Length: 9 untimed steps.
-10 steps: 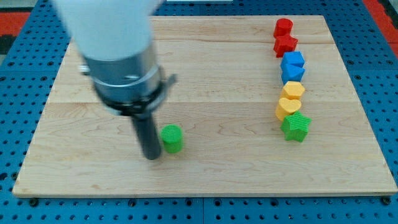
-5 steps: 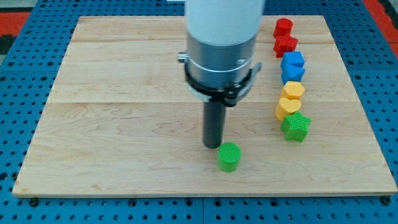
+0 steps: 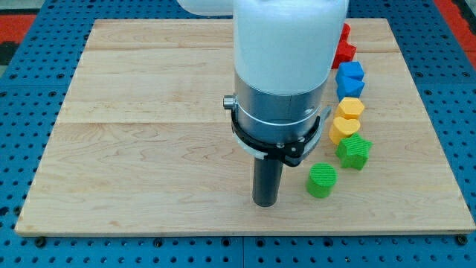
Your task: Slide green circle closer to green star
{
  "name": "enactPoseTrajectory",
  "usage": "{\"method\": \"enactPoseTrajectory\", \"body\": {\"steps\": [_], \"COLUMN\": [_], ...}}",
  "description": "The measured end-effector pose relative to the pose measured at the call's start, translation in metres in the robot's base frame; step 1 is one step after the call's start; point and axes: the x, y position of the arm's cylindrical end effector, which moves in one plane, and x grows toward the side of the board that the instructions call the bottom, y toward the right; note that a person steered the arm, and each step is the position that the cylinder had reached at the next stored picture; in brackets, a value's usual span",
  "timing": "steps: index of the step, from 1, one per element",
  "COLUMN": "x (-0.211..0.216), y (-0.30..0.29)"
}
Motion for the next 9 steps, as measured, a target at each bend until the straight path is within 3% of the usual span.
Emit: {"method": "enactPoseTrajectory", "body": {"steps": [4, 6, 9], "x": [-0.022, -0.022, -0.019], "y": [0.036, 0.099, 0.029]}}
